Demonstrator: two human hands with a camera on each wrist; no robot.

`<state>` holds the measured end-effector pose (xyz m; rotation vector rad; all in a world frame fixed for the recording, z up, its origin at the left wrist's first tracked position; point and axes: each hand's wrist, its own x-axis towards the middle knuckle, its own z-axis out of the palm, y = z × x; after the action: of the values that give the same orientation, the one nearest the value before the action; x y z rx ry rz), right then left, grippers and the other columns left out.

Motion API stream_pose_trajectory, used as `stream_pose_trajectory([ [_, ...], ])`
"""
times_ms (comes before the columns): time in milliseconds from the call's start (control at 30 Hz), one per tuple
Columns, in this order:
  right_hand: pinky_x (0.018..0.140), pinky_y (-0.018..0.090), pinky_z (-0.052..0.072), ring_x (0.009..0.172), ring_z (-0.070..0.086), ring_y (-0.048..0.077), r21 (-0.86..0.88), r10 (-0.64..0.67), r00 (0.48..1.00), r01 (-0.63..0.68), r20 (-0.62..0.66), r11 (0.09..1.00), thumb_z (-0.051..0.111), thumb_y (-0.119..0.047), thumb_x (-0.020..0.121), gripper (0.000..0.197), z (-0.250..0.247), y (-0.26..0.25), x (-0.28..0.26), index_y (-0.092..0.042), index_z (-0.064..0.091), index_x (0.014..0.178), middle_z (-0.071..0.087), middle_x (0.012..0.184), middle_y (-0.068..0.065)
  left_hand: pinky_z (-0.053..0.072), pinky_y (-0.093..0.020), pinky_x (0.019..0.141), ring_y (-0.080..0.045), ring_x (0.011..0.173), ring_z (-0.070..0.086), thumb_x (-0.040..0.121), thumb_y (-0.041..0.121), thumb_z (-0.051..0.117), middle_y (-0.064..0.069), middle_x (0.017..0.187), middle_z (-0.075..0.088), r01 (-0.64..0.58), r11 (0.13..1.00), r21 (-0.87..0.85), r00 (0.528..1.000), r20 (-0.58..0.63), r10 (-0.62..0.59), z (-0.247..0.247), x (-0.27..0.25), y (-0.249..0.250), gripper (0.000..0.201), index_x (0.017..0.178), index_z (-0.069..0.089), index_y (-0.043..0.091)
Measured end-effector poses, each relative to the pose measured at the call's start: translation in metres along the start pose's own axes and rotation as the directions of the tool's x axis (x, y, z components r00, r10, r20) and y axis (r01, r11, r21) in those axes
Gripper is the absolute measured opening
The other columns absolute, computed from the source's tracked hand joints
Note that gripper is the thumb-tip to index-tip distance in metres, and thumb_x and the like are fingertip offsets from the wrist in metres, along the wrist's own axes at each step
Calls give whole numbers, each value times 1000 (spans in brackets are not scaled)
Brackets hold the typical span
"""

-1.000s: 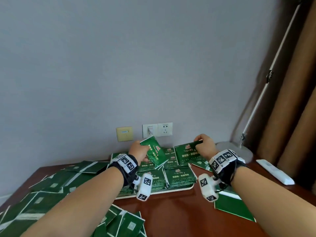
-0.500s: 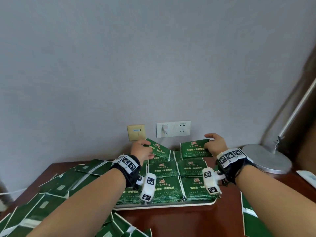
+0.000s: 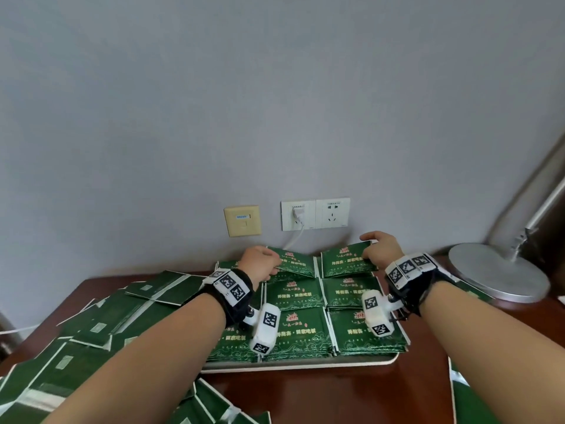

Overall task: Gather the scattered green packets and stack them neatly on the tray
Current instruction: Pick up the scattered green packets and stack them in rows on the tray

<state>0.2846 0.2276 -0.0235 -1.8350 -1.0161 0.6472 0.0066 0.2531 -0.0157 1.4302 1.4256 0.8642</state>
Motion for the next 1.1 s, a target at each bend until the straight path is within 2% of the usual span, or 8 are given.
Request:
stream_pose_trajectory([
  [233, 79, 45, 59, 86, 67, 29, -101, -36, 998, 41, 48, 994, 57, 11, 72, 48, 7, 7, 5, -28, 61, 100, 66, 103, 12, 42, -20, 51, -14, 69, 58, 91, 10, 59, -5, 91, 66, -46, 981, 189, 996, 80, 31, -1, -3, -2, 10, 97, 66, 13],
  [333, 78, 37, 58, 88, 66, 27, -153, -42, 998, 49, 46, 987, 55, 13, 73, 52, 8, 7, 4, -25, 63, 108, 64, 104, 9, 54, -30, 75, -18, 77, 59, 90, 9, 60, -7, 93, 67, -60, 975, 214, 995, 93, 40, -2, -5, -1, 10, 89, 68, 15],
  [433, 73, 33, 55, 87, 64, 25, -201, -60, 998, 64, 23, 977, 52, 13, 75, 52, 10, 6, 2, -23, 64, 110, 64, 105, 8, 52, -36, 87, -22, 80, 57, 89, 5, 59, -7, 87, 61, -60, 969, 241, 995, 87, 40, -2, -5, 0, 21, 73, 62, 18],
  [600, 75, 33, 53, 92, 61, 26, -241, -75, 997, 70, -12, 968, 43, 12, 80, 51, 7, 8, 0, -22, 64, 110, 61, 111, 8, 47, -33, 81, -20, 77, 49, 86, 5, 60, -10, 86, 52, -72, 964, 255, 995, 89, 51, -3, -5, -3, 33, 64, 46, 26],
  [667, 77, 32, 51, 93, 60, 24, -253, -74, 997, 70, -7, 965, 44, 12, 81, 50, 5, 10, 0, -21, 64, 112, 61, 113, 8, 47, -33, 86, -20, 82, 51, 86, 6, 60, -9, 92, 51, -73, 958, 276, 994, 103, 46, -3, -7, -2, 27, 70, 51, 26],
  [733, 78, 31, 50, 94, 59, 24, -254, -66, 998, 63, -5, 965, 47, 11, 81, 49, 5, 10, -1, -20, 64, 114, 60, 113, 7, 44, -35, 101, -24, 102, 58, 87, 7, 61, -8, 110, 59, -84, 948, 305, 992, 116, 51, -2, -6, -4, 18, 101, 69, 16],
  [800, 78, 33, 51, 94, 60, 24, -251, -58, 998, 55, -4, 966, 49, 11, 80, 49, 4, 10, -2, -21, 63, 114, 59, 108, 5, 41, -31, 104, -23, 118, 56, 89, 9, 61, -6, 126, 61, -100, 927, 362, 991, 119, 60, -2, -5, -4, 37, 125, 64, 9],
  [1100, 83, 33, 52, 94, 61, 24, -246, -46, 998, 53, 37, 968, 54, 4, 78, 44, 0, 6, -7, -20, 62, 114, 59, 107, 5, 47, -29, 96, -19, 107, 60, 89, 11, 60, 1, 108, 67, -144, 857, 494, 984, 167, 69, -2, -8, -3, 23, 107, 72, 17],
])
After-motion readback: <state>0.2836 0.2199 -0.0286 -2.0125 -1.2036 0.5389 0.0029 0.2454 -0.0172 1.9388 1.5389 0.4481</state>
